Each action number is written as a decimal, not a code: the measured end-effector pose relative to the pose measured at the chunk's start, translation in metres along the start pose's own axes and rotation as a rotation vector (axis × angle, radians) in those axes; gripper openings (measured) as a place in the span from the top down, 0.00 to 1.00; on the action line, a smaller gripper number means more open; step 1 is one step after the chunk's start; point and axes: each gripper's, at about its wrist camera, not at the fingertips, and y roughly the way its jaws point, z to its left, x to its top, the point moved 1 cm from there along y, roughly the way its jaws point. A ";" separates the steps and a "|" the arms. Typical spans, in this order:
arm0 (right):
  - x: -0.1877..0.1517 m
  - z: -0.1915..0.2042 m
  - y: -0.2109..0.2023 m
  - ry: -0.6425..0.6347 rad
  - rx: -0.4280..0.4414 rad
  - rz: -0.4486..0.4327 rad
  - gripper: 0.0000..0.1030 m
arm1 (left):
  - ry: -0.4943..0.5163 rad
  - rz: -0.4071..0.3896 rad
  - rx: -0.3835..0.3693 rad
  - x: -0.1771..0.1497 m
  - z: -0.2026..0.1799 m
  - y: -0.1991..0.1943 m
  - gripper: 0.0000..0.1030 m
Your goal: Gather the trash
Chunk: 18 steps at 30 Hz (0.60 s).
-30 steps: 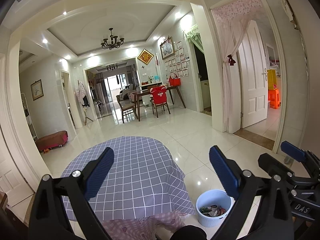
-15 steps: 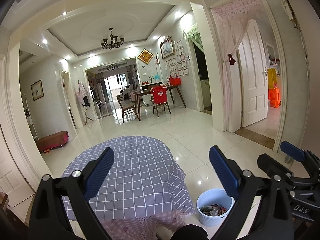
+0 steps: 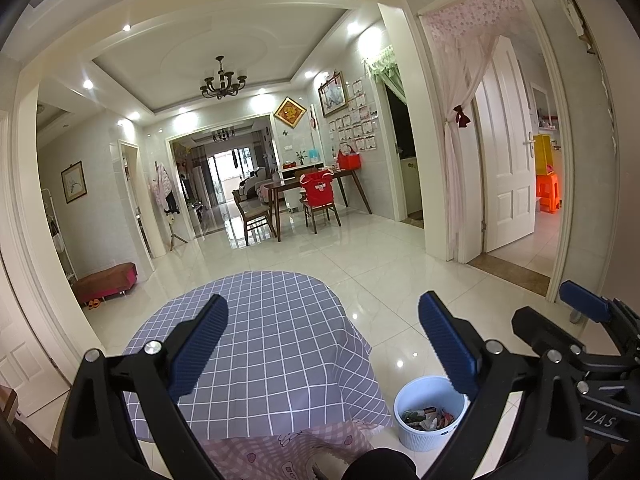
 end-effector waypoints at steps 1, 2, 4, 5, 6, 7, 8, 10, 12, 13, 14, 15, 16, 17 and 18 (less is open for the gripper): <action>0.002 -0.001 -0.001 0.000 0.001 0.000 0.13 | -0.001 -0.001 0.000 0.002 -0.001 0.000 0.08; 0.002 -0.001 -0.001 0.000 0.001 0.000 0.13 | -0.001 0.000 0.000 0.001 -0.001 0.000 0.08; 0.002 0.000 -0.001 0.000 0.000 0.000 0.13 | 0.000 0.000 0.000 0.000 0.000 0.000 0.08; 0.003 0.000 -0.001 0.001 0.000 0.000 0.13 | 0.000 0.001 0.001 0.001 -0.001 0.000 0.08; 0.001 0.001 0.000 0.001 0.000 -0.001 0.13 | 0.001 0.001 0.001 0.001 -0.001 0.000 0.08; 0.002 0.000 -0.001 0.001 0.001 0.000 0.13 | 0.001 0.001 0.001 0.000 0.000 0.000 0.08; 0.002 0.000 0.000 0.000 0.000 0.000 0.13 | 0.001 0.001 0.000 -0.001 -0.001 0.000 0.08; 0.002 0.000 -0.001 0.001 0.000 0.001 0.13 | 0.000 0.002 0.001 -0.001 -0.002 0.000 0.08; 0.001 0.001 0.000 0.001 0.001 0.002 0.13 | 0.001 0.001 0.001 0.000 -0.002 0.000 0.08; 0.000 0.001 0.000 0.001 0.001 0.002 0.13 | 0.001 0.001 0.000 0.000 -0.002 0.000 0.08; -0.001 0.002 0.001 0.001 0.001 0.002 0.13 | 0.002 0.001 0.001 0.000 -0.002 0.000 0.08; 0.001 0.001 0.000 0.002 0.001 0.002 0.13 | 0.002 0.001 0.001 0.000 -0.002 0.000 0.08; 0.001 0.001 0.000 0.001 0.001 0.002 0.13 | 0.003 0.001 0.001 -0.001 -0.002 0.000 0.08; 0.000 0.002 0.001 0.001 0.001 0.002 0.13 | 0.002 0.001 0.000 0.000 -0.002 0.000 0.08; 0.001 0.002 0.000 0.001 0.000 0.002 0.13 | 0.002 0.002 0.000 0.000 -0.002 0.000 0.08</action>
